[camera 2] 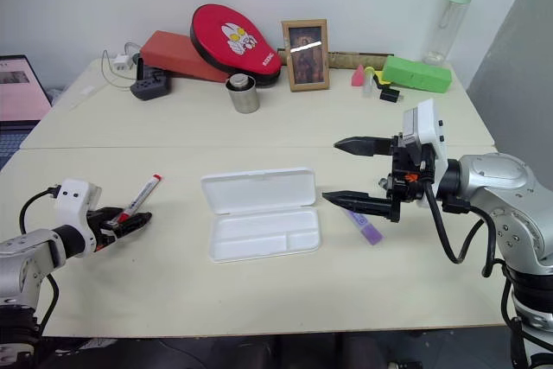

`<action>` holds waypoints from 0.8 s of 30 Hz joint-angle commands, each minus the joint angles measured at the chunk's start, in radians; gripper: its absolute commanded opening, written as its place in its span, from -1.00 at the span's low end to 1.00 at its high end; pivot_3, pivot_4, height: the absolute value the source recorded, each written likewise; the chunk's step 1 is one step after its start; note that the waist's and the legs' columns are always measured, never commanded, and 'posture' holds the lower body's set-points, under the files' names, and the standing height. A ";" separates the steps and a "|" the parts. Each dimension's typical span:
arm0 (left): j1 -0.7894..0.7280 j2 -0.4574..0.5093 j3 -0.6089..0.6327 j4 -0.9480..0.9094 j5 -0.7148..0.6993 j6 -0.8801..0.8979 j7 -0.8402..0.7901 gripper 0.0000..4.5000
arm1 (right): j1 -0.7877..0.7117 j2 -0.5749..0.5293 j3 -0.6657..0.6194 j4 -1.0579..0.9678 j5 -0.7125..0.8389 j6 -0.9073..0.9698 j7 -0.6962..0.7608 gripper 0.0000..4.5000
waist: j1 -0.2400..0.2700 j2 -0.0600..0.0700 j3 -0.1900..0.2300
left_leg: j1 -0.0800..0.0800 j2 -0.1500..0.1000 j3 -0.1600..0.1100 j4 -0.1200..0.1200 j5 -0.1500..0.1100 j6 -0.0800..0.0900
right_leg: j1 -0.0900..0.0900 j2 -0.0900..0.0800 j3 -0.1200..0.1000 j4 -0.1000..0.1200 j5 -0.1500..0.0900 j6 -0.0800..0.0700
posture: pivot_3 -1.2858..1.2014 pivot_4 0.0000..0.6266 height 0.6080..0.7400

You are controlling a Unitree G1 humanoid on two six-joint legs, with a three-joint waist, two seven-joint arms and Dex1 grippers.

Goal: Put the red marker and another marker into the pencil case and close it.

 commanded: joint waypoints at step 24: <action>0.004 0.014 0.131 -0.491 -0.349 0.003 -0.253 -0.81 | 0.011 -0.060 -0.124 -0.032 0.095 -0.001 0.052 1.00 | 0.003 -0.001 0.000 | -0.006 0.000 0.000 0.001 0.000 0.000 | -0.004 -0.002 0.000 -0.001 0.000 0.000 | 0.03 -0.52 1.00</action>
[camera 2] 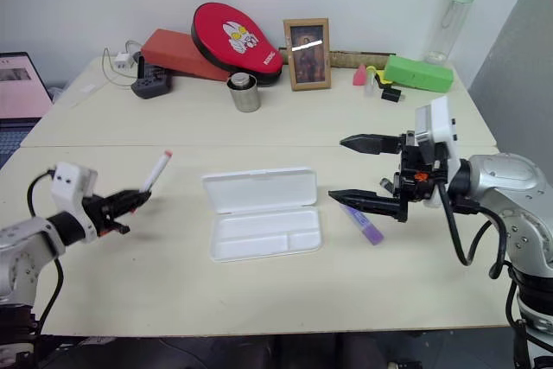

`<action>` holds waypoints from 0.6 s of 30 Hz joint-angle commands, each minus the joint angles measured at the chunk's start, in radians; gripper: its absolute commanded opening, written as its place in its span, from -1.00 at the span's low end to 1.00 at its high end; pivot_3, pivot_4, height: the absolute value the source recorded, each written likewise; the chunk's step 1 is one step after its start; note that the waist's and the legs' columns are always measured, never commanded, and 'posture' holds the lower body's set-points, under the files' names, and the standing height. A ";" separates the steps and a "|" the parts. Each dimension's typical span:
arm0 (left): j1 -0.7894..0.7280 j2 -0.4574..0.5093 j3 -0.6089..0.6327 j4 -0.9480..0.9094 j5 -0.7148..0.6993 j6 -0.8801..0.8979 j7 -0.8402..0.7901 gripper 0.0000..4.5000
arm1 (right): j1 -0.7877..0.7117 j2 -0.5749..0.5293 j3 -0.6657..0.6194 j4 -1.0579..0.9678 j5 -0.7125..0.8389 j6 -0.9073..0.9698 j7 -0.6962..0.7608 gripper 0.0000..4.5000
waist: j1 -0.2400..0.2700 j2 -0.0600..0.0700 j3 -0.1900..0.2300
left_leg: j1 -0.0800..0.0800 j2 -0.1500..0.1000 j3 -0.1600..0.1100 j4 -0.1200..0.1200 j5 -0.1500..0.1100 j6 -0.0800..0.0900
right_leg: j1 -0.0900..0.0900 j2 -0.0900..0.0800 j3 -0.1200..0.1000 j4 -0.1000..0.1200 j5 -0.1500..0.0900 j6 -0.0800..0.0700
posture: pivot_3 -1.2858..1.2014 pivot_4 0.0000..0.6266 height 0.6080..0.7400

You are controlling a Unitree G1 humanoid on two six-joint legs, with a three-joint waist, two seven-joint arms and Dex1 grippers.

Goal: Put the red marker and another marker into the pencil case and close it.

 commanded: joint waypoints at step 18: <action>-0.225 0.185 -0.595 -0.228 0.200 -0.097 -0.322 -0.81 | 0.119 -0.040 -0.138 -0.138 0.115 0.022 -0.076 1.00 | -0.010 0.002 0.000 | 0.000 0.000 0.005 0.000 0.000 0.000 | -0.001 0.010 0.000 0.001 0.000 0.000 | 0.03 -0.52 1.00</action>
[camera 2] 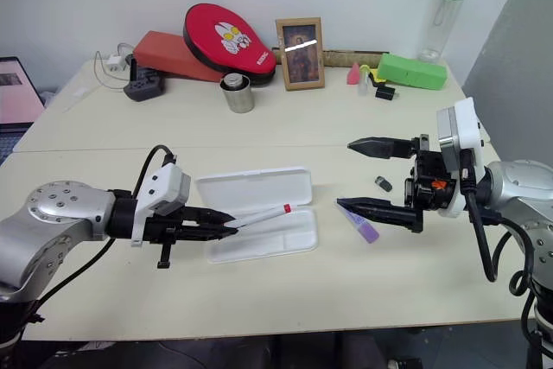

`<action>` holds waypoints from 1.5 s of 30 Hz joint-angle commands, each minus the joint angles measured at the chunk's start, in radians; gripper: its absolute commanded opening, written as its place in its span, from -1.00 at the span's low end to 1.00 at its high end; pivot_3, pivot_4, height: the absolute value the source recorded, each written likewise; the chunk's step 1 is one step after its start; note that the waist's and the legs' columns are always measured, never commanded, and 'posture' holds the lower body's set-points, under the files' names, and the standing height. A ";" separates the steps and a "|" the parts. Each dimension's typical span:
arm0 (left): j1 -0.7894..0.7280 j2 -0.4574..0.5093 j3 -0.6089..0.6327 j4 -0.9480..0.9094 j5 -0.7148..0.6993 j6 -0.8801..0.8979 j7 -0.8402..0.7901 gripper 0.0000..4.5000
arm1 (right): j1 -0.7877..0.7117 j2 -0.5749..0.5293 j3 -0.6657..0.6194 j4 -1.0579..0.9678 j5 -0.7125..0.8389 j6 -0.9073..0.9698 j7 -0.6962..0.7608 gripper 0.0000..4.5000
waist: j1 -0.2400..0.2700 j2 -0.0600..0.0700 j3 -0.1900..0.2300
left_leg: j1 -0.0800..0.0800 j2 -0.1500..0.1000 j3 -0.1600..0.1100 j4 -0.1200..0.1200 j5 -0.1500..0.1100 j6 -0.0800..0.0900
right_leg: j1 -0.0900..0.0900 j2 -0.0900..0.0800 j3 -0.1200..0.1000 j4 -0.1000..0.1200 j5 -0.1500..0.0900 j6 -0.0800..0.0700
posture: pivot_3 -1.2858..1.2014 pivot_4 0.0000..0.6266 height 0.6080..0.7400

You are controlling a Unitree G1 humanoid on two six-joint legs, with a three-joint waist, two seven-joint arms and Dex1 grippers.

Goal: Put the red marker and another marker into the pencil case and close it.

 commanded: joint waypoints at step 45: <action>-0.186 -0.296 -0.143 0.088 0.195 -0.002 -0.061 0.97 | 0.159 -0.061 0.011 -0.075 -0.054 0.038 -0.155 1.00 | -0.001 -0.001 0.000 | -0.003 0.000 -0.002 0.002 0.000 0.000 | -0.001 0.000 -0.001 0.000 0.000 0.000 | 0.03 -0.52 1.00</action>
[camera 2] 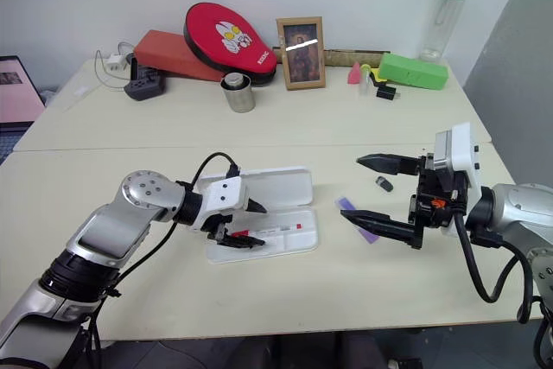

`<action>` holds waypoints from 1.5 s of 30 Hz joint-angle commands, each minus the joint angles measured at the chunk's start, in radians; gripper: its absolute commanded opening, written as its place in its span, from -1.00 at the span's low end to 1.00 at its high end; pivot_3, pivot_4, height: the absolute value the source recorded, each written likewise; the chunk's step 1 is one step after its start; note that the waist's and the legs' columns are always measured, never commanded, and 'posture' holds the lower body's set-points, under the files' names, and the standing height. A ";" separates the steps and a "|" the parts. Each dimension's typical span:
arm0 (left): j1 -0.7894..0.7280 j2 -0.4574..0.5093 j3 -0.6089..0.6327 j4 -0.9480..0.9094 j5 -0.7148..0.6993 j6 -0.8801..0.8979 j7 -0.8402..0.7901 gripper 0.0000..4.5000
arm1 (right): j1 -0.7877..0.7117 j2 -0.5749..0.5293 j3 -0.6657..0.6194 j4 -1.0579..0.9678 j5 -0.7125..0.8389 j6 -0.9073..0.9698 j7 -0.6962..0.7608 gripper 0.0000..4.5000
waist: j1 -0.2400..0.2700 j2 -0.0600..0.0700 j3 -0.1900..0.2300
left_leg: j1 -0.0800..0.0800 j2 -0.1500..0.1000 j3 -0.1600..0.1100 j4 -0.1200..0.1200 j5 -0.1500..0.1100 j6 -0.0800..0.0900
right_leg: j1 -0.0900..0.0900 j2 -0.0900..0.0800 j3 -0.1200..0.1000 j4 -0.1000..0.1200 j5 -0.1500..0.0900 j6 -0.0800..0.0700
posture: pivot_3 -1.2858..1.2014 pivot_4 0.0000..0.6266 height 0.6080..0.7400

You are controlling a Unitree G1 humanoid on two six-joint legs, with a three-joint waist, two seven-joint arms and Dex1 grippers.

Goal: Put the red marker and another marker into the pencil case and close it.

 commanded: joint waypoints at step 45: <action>0.023 -0.243 0.175 -0.222 -0.317 0.095 0.257 1.00 | -0.063 0.120 0.438 0.081 -0.474 0.533 -0.433 -0.51 | -0.001 -0.001 -0.001 | 0.001 0.000 0.000 0.001 0.000 0.000 | 0.001 0.000 0.001 0.001 0.001 0.000 | 0.03 -0.52 1.00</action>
